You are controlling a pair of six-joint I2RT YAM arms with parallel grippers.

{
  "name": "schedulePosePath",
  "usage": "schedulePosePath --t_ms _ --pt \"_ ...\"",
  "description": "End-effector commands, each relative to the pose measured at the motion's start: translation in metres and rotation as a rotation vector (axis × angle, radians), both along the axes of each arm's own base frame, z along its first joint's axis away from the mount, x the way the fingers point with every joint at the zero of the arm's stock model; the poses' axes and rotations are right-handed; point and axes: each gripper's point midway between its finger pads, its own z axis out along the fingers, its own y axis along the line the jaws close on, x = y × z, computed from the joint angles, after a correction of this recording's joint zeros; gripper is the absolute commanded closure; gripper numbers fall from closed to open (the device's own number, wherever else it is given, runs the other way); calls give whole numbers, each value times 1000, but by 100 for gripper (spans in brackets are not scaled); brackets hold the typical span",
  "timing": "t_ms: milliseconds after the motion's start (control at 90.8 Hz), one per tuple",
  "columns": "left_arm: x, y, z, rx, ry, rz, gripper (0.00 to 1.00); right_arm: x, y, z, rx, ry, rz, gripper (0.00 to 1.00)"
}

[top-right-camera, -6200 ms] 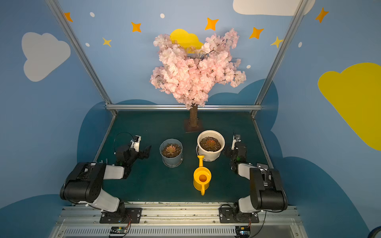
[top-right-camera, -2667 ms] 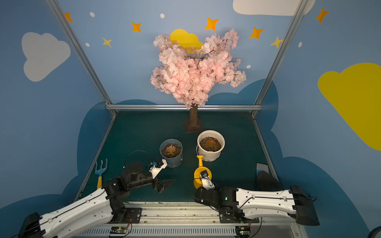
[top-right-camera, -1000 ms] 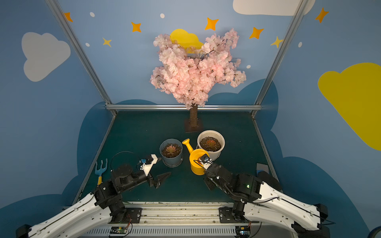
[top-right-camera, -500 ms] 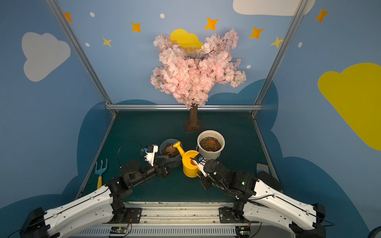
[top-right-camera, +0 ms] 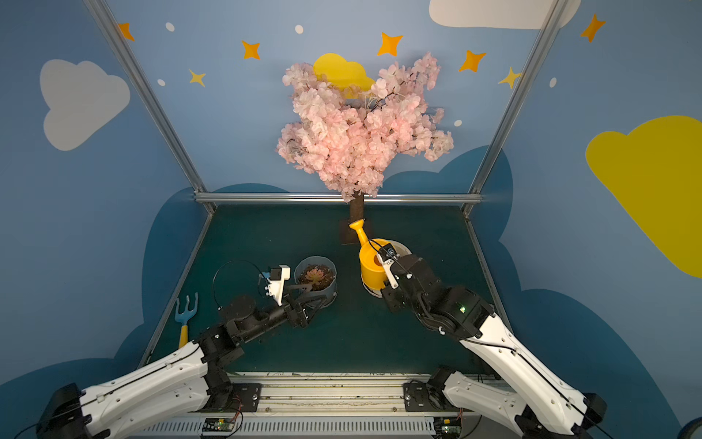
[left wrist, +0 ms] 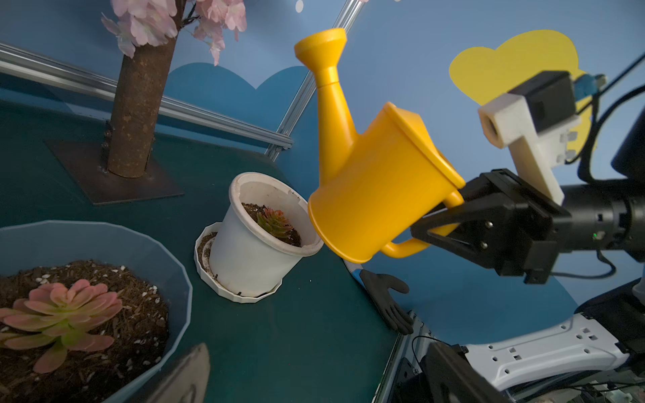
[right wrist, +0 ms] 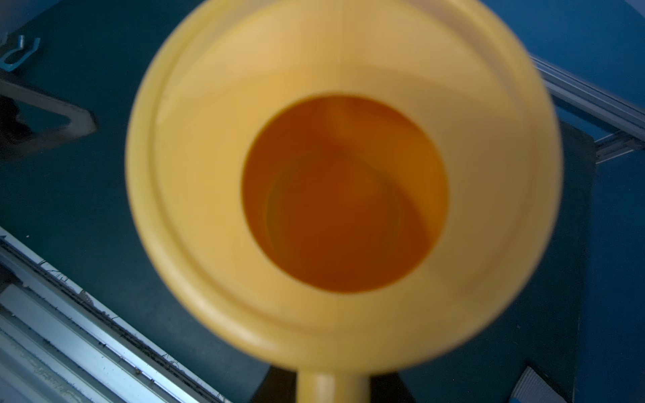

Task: Water the succulent around the soil edge
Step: Water the soil of the potted plant with water.

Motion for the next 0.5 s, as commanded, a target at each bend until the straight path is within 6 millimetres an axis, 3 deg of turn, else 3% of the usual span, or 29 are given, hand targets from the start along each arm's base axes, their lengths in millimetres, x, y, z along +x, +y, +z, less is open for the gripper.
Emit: schedulePosePath --t_ms 0,121,264,485 --pt "-8 2 -1 91 -56 -54 0 10 -25 -6 -143 79 -32 100" --pt "-12 3 -2 99 -63 -98 0 18 -40 3 -152 104 -85 100" --pt "-13 5 -3 117 -69 -125 0 20 -71 12 -231 117 -146 100" --pt "-22 8 -10 182 -81 -160 0 16 -106 14 -470 91 -169 100"
